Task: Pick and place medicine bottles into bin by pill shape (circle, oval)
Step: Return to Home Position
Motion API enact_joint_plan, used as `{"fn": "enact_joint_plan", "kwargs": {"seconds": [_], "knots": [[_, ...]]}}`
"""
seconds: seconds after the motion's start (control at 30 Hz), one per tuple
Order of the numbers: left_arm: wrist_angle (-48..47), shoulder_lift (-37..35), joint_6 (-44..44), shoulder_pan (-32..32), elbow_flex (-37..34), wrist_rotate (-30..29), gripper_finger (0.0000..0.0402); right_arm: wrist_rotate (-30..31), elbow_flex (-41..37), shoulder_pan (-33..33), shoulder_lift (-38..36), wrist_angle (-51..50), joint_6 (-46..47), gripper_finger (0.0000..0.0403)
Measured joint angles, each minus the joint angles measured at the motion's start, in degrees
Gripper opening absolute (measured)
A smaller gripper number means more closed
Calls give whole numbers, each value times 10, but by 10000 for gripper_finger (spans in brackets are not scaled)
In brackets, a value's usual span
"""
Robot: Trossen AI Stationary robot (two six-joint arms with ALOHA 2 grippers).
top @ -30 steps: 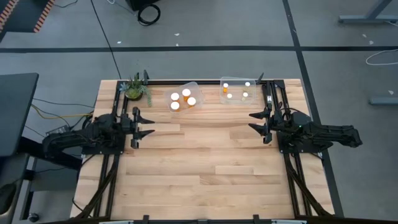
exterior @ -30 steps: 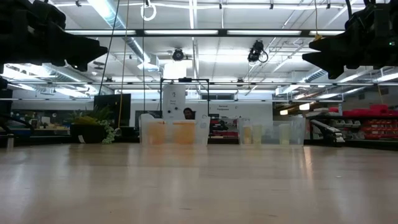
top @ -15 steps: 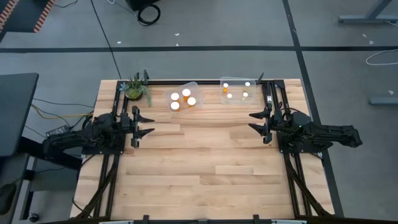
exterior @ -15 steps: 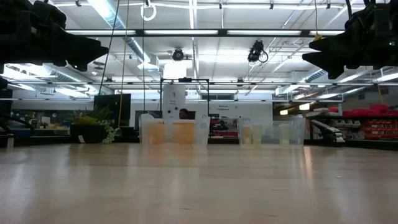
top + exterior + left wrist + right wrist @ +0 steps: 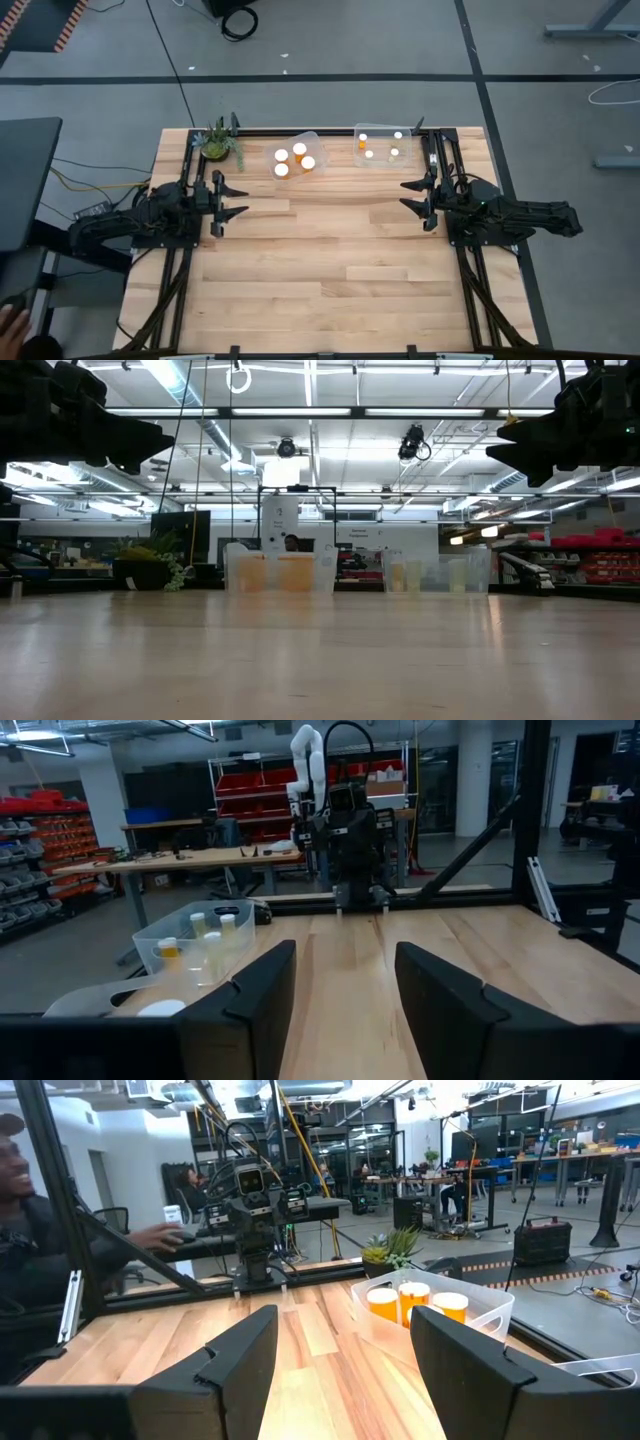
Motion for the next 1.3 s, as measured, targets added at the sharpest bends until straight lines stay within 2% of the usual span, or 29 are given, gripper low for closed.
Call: {"fn": "enact_joint_plan", "kwargs": {"seconds": [1.3], "knots": [[0,0,0,0,0,0,186,0,0,0,0,0,0,237]]}}
